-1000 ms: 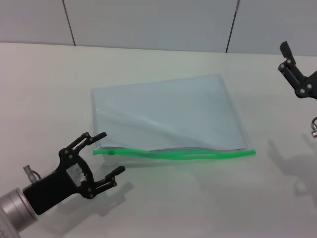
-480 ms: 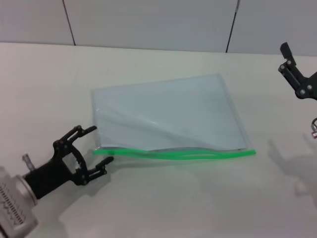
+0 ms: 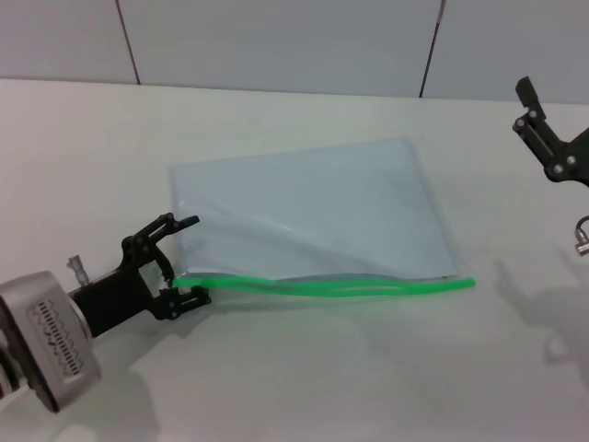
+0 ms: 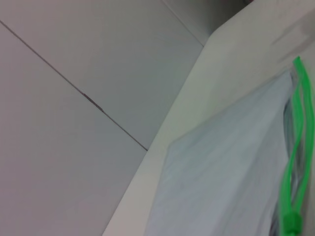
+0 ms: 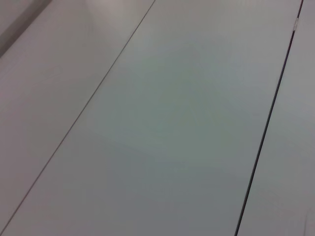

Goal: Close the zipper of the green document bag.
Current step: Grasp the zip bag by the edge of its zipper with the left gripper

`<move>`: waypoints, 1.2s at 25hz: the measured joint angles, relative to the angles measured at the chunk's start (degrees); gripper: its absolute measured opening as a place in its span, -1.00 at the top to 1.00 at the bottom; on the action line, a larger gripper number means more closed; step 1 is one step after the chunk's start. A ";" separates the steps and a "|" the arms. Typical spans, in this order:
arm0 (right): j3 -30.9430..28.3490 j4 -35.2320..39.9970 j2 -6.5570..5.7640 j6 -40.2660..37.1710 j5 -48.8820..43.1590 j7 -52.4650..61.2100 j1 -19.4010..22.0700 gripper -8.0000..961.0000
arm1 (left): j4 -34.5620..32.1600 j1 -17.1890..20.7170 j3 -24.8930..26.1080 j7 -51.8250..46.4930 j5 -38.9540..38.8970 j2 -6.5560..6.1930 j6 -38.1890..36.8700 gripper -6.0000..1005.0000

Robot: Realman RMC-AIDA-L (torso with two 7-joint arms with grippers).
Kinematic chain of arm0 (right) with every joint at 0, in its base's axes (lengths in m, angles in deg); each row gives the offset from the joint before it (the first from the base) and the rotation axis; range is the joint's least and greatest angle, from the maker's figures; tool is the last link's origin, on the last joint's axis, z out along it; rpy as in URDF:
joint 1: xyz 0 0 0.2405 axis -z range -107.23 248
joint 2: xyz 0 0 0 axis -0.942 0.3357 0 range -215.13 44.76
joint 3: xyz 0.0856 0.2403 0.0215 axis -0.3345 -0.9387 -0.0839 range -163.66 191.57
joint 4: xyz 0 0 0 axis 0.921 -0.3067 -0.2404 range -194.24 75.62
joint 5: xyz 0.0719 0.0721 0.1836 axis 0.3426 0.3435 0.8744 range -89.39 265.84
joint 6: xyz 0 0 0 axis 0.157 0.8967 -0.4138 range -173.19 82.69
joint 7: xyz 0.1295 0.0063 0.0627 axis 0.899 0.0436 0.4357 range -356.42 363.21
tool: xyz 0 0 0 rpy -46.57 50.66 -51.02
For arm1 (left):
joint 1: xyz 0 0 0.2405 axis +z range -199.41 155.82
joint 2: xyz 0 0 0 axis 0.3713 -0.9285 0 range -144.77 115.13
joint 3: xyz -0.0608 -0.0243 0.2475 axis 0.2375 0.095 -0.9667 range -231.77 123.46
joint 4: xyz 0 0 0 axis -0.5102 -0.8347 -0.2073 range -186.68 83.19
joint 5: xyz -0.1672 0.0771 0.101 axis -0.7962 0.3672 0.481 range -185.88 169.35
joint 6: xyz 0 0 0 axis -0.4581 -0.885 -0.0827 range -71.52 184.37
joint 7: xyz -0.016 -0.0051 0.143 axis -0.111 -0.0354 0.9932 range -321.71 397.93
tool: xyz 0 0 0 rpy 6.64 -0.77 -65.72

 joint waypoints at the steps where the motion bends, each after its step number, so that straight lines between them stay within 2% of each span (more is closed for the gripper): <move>1: 0.00 0.00 0.00 -0.07 -0.02 0.00 -0.02 -0.81 | -0.03 -0.34 -0.04 0.03 0.04 0.00 0.45 -0.59; 12: 0.08 -0.09 0.01 -0.40 -0.10 0.00 -0.07 -0.81 | -2.43 -1.77 -0.09 4.09 0.42 0.32 5.67 -0.52; 23: 4.63 0.06 -0.04 -0.02 -0.22 0.00 -1.44 -0.80 | -2.77 -2.86 -0.09 4.39 0.84 0.20 6.73 -0.06; 30: 6.84 -0.05 -0.17 0.79 -0.21 0.39 -2.53 -0.80 | -2.86 -3.15 -0.06 4.76 0.64 0.33 6.82 0.62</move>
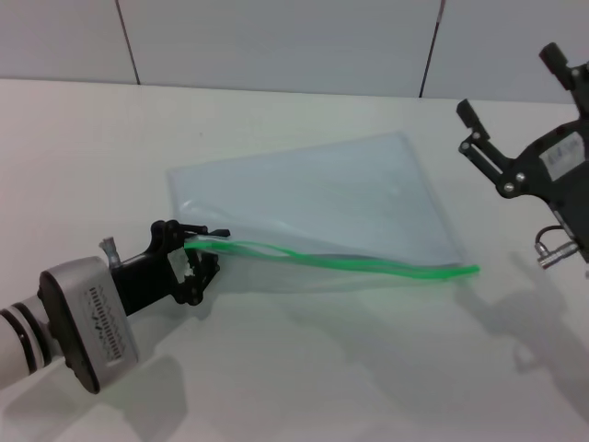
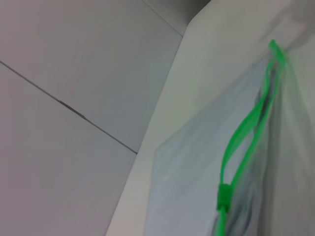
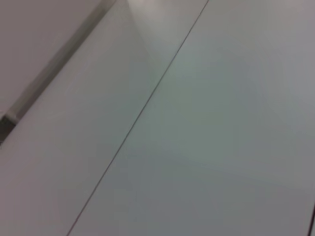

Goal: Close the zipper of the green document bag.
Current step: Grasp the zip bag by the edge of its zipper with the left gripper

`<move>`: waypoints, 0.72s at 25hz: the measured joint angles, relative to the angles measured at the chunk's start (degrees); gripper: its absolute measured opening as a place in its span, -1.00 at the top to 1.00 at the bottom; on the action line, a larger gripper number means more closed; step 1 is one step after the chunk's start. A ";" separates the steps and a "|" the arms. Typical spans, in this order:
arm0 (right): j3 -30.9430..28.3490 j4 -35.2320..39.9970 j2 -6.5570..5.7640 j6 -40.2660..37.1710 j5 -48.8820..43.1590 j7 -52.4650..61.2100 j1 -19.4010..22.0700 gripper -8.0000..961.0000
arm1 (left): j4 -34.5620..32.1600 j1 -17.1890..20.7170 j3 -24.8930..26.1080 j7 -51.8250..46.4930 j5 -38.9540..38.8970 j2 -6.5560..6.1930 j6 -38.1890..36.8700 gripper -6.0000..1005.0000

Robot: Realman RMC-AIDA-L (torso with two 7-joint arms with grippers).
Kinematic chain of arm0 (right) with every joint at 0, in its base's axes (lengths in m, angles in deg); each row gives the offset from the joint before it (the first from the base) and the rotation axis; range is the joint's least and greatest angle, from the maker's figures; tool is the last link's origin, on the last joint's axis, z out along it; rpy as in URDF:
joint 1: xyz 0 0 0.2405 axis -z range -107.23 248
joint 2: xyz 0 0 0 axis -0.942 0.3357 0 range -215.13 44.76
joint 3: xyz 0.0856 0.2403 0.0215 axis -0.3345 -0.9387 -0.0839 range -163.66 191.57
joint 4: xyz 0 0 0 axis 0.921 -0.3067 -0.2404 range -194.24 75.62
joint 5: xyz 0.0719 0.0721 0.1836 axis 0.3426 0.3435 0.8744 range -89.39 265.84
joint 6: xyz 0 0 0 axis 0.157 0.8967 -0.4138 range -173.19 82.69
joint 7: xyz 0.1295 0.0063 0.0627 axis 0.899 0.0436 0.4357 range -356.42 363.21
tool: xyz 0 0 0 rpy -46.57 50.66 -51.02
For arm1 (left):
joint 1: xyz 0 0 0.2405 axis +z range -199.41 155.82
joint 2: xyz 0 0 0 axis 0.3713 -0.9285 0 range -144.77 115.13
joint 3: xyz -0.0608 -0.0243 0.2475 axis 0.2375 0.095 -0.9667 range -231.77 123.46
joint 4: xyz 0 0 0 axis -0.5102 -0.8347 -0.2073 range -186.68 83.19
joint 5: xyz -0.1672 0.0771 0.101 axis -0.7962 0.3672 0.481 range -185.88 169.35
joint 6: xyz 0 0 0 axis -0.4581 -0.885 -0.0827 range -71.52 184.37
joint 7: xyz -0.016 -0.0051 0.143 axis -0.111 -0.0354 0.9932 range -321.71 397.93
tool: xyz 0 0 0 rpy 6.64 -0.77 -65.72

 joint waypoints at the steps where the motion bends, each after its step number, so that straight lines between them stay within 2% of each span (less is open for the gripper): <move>1: 0.26 -0.02 -0.01 0.39 0.01 0.11 -0.24 -0.80 | -0.02 0.00 0.03 0.22 -0.05 0.03 0.00 0.73; 5: 2.78 -0.06 -0.01 2.27 0.03 0.37 -1.58 -0.80 | -0.02 0.00 0.00 0.50 -0.08 0.09 0.01 0.80; 10: 8.24 0.00 -0.01 6.73 -0.48 0.95 -5.38 -0.80 | -0.02 -0.08 -0.02 1.75 0.07 0.03 0.01 0.82; 13: 11.06 0.17 0.00 9.73 -3.76 1.08 -7.60 -0.80 | -0.55 -0.12 -0.03 3.51 0.10 0.00 0.00 0.82; 18: 11.73 0.02 0.11 15.70 -11.90 1.10 -11.27 -0.79 | -1.68 -0.16 0.07 6.31 -0.10 -0.08 -0.12 0.84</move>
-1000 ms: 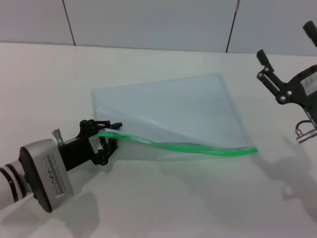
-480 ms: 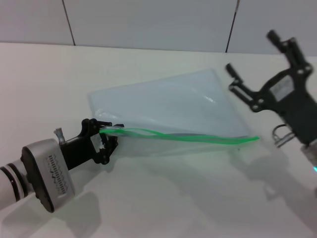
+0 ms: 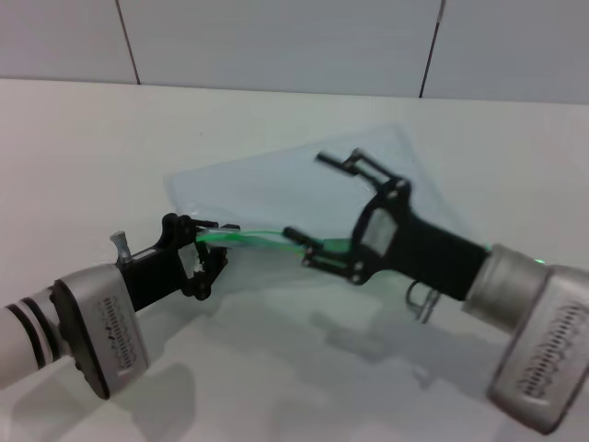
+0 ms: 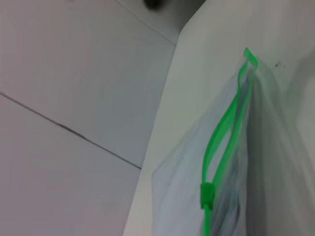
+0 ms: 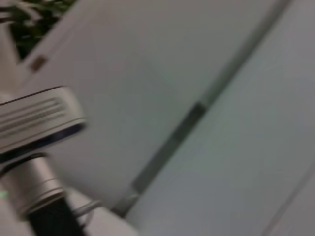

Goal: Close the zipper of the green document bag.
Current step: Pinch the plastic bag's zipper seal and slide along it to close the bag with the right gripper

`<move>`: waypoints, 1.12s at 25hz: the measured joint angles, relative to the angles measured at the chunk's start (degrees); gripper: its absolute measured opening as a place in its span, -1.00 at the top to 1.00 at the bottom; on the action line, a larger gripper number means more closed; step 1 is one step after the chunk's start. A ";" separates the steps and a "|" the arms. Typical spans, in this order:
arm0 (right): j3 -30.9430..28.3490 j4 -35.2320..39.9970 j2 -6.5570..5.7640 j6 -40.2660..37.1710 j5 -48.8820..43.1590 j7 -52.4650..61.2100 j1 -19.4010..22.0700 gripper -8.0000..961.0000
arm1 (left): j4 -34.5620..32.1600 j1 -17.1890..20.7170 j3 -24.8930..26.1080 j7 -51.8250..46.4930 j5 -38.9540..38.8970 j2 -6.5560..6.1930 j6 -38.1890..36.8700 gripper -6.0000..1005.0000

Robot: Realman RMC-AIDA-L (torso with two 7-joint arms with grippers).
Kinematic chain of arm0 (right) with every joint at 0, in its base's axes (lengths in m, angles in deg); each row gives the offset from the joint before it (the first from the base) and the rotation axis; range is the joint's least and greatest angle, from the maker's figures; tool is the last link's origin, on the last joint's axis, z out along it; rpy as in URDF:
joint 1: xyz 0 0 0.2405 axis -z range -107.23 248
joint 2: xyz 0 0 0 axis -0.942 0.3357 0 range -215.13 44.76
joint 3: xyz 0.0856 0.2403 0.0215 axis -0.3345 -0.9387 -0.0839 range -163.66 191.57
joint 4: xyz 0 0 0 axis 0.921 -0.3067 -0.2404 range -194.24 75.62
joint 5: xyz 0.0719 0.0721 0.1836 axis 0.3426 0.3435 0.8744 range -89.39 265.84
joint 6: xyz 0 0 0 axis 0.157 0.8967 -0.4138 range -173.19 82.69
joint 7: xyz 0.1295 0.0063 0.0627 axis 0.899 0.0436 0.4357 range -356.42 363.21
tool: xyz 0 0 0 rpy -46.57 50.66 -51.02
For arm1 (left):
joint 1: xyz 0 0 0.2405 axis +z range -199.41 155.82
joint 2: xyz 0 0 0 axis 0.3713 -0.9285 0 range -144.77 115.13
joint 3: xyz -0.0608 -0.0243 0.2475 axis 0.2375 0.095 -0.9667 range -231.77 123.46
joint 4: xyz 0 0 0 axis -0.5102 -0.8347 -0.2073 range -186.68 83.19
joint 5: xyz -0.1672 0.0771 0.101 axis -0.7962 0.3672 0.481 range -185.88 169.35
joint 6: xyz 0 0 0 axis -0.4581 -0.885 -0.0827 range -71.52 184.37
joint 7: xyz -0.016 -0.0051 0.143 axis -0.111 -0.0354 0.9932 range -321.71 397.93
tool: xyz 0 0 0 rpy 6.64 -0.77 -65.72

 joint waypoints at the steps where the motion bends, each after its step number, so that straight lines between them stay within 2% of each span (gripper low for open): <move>1: 0.00 -0.23 0.06 1.52 -1.05 0.01 -0.80 -0.79 | -0.21 0.00 0.04 0.42 0.00 0.00 0.00 0.84; 16: -0.52 -4.38 0.34 14.59 -4.48 -0.34 -7.18 -0.70 | -2.22 -0.56 -0.10 3.66 0.24 0.08 -0.38 0.87; 26: -0.72 -4.65 0.50 15.96 -4.53 -0.36 -8.03 -0.69 | -2.81 -0.39 -0.19 4.60 0.79 0.18 -0.42 0.87; 28: -0.74 -4.69 0.50 16.13 -4.54 -0.40 -8.04 -0.62 | -2.81 -0.28 -0.18 4.60 1.08 0.20 -0.42 0.88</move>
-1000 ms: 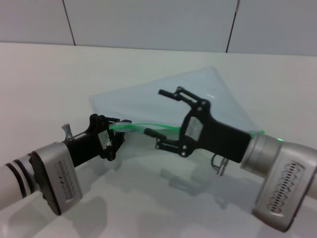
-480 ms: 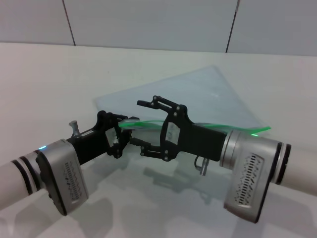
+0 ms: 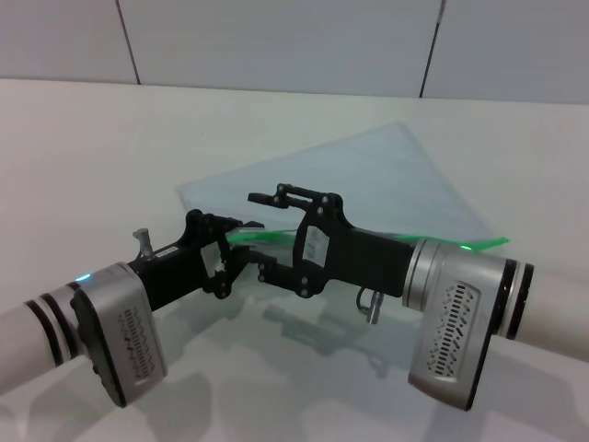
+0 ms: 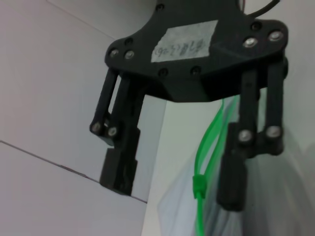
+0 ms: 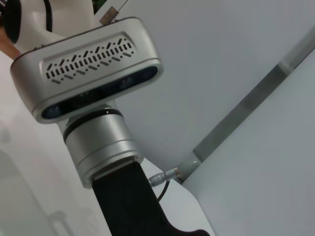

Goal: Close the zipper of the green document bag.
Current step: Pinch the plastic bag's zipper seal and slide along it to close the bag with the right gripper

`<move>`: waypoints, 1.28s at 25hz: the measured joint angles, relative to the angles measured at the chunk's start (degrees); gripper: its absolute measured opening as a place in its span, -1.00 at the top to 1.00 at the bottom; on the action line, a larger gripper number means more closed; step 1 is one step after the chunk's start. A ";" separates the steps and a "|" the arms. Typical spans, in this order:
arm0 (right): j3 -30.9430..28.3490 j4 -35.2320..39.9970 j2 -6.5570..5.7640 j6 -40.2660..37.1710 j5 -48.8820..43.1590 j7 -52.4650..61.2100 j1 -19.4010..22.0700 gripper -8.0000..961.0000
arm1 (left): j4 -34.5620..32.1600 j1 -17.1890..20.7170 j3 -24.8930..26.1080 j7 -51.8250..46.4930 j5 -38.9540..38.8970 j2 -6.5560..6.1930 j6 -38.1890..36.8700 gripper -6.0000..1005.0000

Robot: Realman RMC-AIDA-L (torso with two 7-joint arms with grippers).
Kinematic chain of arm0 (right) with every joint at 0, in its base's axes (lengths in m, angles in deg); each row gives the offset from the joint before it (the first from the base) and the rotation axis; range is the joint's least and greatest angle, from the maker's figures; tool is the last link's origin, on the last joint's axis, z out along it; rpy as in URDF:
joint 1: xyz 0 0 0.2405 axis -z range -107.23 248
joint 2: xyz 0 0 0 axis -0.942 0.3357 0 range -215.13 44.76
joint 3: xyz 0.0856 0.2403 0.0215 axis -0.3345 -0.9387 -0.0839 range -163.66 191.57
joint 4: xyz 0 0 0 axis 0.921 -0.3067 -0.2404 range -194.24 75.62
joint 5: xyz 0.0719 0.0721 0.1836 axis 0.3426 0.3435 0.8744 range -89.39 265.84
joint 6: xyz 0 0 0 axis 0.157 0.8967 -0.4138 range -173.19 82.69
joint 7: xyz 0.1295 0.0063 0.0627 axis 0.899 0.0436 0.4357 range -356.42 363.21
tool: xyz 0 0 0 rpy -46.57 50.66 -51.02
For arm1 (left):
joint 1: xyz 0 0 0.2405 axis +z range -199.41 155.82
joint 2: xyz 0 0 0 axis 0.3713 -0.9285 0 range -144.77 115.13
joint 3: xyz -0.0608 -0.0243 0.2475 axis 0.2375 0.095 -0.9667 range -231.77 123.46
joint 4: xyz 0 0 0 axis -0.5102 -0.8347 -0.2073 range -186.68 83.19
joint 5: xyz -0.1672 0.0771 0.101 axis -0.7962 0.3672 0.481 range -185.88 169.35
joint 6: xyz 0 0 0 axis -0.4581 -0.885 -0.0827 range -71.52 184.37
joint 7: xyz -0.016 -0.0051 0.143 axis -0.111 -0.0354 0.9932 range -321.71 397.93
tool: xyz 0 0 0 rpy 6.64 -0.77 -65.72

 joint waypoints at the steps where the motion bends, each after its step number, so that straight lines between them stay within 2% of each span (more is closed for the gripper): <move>1: 0.00 -0.02 0.00 0.23 -0.01 -0.01 -0.03 -0.58 | -0.05 0.04 0.00 0.03 0.07 0.02 0.00 0.88; 9: 0.00 -0.36 0.00 3.43 -0.05 -0.03 -0.79 -0.28 | -0.72 0.18 0.00 0.47 0.09 -0.01 0.00 0.88; 14: 0.01 -0.51 -0.04 3.51 -0.06 -0.03 -0.84 0.11 | -0.72 0.27 0.00 0.50 0.09 -0.01 0.01 0.88; 25: 0.33 -0.56 -0.15 3.51 -0.06 -0.10 -0.75 0.55 | -0.69 0.36 0.00 0.51 0.09 -0.10 0.01 0.88; 27: 0.43 -0.56 -0.17 3.54 -0.06 -0.10 -0.76 0.71 | -0.69 0.36 0.00 0.51 0.09 -0.10 0.02 0.88; 32: 0.41 -0.55 -0.18 3.58 -0.77 -0.19 -0.78 0.75 | -0.69 0.36 0.00 0.51 0.05 -0.10 0.08 0.88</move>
